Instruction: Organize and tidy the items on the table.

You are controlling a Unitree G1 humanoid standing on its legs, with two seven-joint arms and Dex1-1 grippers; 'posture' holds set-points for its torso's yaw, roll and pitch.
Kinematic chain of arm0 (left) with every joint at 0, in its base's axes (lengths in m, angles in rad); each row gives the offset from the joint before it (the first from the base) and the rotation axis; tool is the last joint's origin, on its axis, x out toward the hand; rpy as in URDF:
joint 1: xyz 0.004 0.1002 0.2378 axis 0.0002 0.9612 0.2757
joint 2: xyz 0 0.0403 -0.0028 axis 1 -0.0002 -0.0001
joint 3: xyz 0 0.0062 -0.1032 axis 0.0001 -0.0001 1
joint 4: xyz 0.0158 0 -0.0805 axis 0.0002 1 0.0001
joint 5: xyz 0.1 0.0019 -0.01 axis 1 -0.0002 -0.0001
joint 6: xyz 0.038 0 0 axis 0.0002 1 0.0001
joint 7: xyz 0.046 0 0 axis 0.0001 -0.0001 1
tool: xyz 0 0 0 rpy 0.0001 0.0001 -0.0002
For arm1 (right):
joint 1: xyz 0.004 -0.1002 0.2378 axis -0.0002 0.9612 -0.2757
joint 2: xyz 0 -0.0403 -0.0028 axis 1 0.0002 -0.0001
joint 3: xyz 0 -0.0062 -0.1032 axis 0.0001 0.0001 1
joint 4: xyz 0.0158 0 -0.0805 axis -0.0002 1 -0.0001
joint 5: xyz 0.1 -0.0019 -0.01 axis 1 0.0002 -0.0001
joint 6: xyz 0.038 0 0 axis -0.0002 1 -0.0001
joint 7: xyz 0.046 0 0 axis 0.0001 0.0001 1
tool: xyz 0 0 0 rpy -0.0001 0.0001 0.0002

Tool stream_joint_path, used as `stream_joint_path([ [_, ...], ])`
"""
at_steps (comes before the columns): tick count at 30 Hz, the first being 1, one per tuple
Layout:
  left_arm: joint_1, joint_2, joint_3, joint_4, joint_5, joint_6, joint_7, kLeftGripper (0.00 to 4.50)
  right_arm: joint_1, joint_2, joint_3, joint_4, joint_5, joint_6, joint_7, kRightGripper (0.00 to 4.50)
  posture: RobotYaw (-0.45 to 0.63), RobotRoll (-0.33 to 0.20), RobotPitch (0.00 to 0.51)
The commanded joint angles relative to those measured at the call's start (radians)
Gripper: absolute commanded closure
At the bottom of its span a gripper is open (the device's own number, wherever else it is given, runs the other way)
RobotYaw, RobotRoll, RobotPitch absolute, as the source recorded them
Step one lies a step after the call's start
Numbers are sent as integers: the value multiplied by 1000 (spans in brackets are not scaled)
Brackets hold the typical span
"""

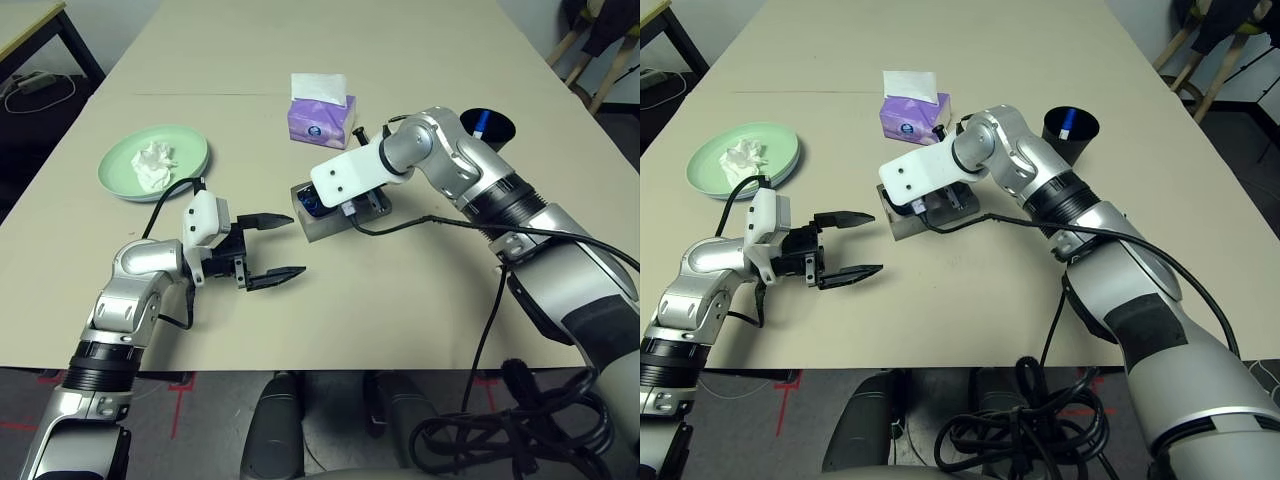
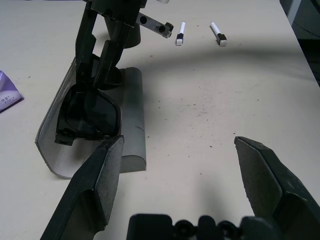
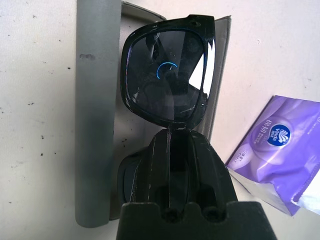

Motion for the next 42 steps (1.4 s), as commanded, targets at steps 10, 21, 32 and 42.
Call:
stream_joint_path([
  [10, 3, 11, -6, -24, 1, 9, -7, 0, 53, 11, 13, 7, -37, -10, -68, 4155, 193, 0, 148],
  [21, -9, 10, -8, -8, 5, 2, -12, 0, 63, 9, -4, -35, -3, 50, 4, 4155, 180, 0, 140],
  [32, -16, 8, -9, 5, 8, -2, -12, 0, 51, -13, -1, -29, -14, 41, 9, 3049, 174, 0, 134],
  [42, -24, 10, -8, 25, 11, -4, -18, 0, 40, -37, -77, -87, 53, 100, 23, 20, 156, 0, 125],
])
